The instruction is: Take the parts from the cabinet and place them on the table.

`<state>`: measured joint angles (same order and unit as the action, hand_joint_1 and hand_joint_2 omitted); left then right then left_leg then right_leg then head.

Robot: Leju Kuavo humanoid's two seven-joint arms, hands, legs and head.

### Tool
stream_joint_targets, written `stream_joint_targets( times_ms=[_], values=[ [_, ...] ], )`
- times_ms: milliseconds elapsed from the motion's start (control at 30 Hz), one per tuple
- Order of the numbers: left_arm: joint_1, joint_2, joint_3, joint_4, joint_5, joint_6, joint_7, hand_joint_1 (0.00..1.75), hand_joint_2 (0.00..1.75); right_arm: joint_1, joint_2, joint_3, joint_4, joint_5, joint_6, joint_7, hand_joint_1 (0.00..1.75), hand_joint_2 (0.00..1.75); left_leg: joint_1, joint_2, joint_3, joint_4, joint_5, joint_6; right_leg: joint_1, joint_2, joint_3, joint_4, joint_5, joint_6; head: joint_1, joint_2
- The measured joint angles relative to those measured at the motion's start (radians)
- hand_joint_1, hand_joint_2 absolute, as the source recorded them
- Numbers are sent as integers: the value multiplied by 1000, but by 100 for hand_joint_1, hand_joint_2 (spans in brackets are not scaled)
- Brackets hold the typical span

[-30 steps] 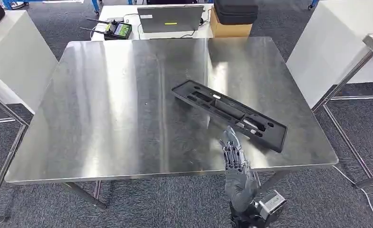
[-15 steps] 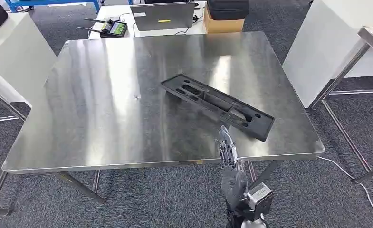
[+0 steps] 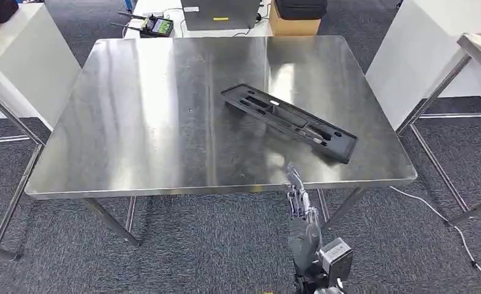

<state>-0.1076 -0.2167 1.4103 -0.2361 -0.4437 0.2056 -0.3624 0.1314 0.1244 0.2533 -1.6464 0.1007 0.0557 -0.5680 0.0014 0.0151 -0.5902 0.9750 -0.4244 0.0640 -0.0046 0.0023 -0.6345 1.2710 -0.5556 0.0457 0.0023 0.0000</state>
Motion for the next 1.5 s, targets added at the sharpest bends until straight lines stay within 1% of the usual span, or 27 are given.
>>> stream_joint_targets(
  times_ms=[67,100,133,233,267,333,400,433,500,567,633,733,767,800,867,933,1000,1067,1133,1167,1267,1300,1367,1400,1433,1467,1500],
  values=[
    [0,-2,0,0,0,-3,0,0,0,-2,0,-1,0,2,0,1,0,0,1,0,-22,13,16,-7,-2,-1,124,-166,54,15,0,0],
    [0,-2,0,-1,0,-5,0,0,0,-4,1,-1,0,4,0,3,0,0,-2,-1,-33,22,22,-13,-6,-1,180,-270,19,4,0,0],
    [0,-3,0,-2,0,-7,0,0,0,-4,3,-2,0,6,0,7,0,0,-5,-2,-39,27,29,-18,5,0,220,-324,2,-10,0,0],
    [0,-3,0,-3,-2,-18,0,0,0,0,10,-8,0,14,0,15,0,0,-1,-2,-37,27,49,-31,8,0,194,-302,14,-23,-2,0],
    [2,-2,0,-4,-3,-20,0,0,0,3,10,-9,0,15,0,16,0,0,2,-7,-42,34,43,-39,-10,-3,188,-307,25,-40,-2,0],
    [4,-1,0,-6,-9,-27,0,0,0,6,16,-16,0,16,0,16,0,0,8,-11,-63,102,-59,-51,-5,-9,171,-304,43,-61,-7,0],
    [4,0,0,-6,-14,-30,2,0,0,9,20,-21,0,20,-1,18,0,0,10,-13,-95,246,-166,-58,0,-10,146,-303,63,-66,-8,0],
    [4,2,0,-7,-19,-37,4,0,0,13,22,-27,-2,22,-2,19,0,0,11,-13,-103,306,-183,-59,3,-10,131,-302,74,-66,-8,0],
    [4,4,-3,-8,-29,-44,6,0,0,25,24,-34,-7,24,-5,21,0,0,11,-13,-73,315,-134,-55,6,-11,106,-291,92,-63,-8,0],
    [4,7,-11,-11,-39,-55,6,0,0,36,26,-43,-21,25,-11,25,0,0,11,-13,34,183,-66,-46,7,-9,72,-277,108,-58,-8,0],
    [2,13,-15,-13,-44,-60,8,0,0,47,26,-53,-37,25,-21,27,0,0,4,-23,130,27,-112,-36,11,-8,56,-271,122,-45,-7,0],
    [4,21,-21,-14,-57,-69,10,0,0,62,31,-59,-55,29,-38,28,0,0,-11,-22,121,17,-101,-20,1,-10,50,-276,148,-26,-7,0],
    [6,22,-26,-15,-61,-70,11,0,0,72,32,-63,-62,28,-43,29,0,0,-8,-19,108,3,-82,-9,8,-9,41,-278,156,-17,-6,0],
    [4,23,-30,-15,-63,-73,12,0,0,80,31,-68,-67,28,-47,29,0,0,-1,-10,100,-3,-65,-3,5,-7,36,-259,131,-21,-8,0],
    [4,28,-40,-19,-73,-80,15,0,0,94,31,-79,-77,28,-66,31,0,0,-4,-8,64,-5,-39,11,4,-5,-8,-152,13,-41,2,0],
    [5,31,-45,-20,-81,-87,16,0,0,111,31,-85,-88,22,-77,32,0,0,-4,-5,29,-4,-12,10,-1,-4,-31,-10,-64,-41,3,0],
    [6,32,-54,-20,-85,-89,19,0,0,127,31,-93,-95,20,-81,32,0,0,-3,-1,-11,-2,17,5,-7,-5,-6,33,-31,-10,4,0],
    [5,32,-59,-20,-90,-90,24,0,0,134,31,-100,-102,14,-82,32,0,0,0,1,-45,4,45,-5,-12,-5,85,-63,35,18,4,0],
    [4,33,-62,-20,-92,-90,26,0,0,133,31,-101,-108,10,-83,32,0,0,-5,0,-70,17,68,-17,-11,-5,229,-254,11,7,6,0],
    [5,33,-65,-20,-92,-90,26,0,0,133,32,-102,-113,8,-84,32,0,0,-7,1,-76,22,79,-22,-2,-2,260,-341,-24,0,2,0],
    [8,39,-68,-20,-94,-87,30,0,0,143,31,-111,-110,1,-84,33,0,0,4,1,-93,40,98,-34,-21,-6,235,-308,-25,-9,-4,0],
    [8,40,-68,-20,-94,-84,31,0,0,144,31,-114,-108,-1,-84,34,0,0,8,-2,-101,50,84,-42,-22,-11,224,-300,-17,-24,-5,0],
    [9,41,-72,-20,-93,-80,33,0,0,143,34,-118,-108,-3,-85,35,0,0,12,-7,-123,124,-64,-50,-15,-16,205,-298,5,-47,-9,0],
    [11,41,-72,-20,-93,-79,33,0,0,144,34,-118,-108,-3,-85,35,0,0,12,-8,-127,186,-120,-53,-14,-18,195,-296,15,-48,-10,0],
    [11,41,-72,-20,-93,-78,34,0,0,145,34,-119,-108,-3,-85,35,0,0,13,-9,-130,248,-143,-54,-11,-20,183,-291,23,-48,-14,0],
    [10,41,-72,-20,-93,-77,35,0,0,144,34,-119,-108,-5,-85,35,0,0,14,-8,-128,296,-135,-55,-10,-23,166,-283,29,-45,-11,0],
    [9,41,-73,-20,-92,-74,36,0,0,144,34,-120,-108,-5,-85,35,0,0,16,-9,-114,313,-99,-54,-8,-23,146,-271,36,-43,-13,0]
  ],
)
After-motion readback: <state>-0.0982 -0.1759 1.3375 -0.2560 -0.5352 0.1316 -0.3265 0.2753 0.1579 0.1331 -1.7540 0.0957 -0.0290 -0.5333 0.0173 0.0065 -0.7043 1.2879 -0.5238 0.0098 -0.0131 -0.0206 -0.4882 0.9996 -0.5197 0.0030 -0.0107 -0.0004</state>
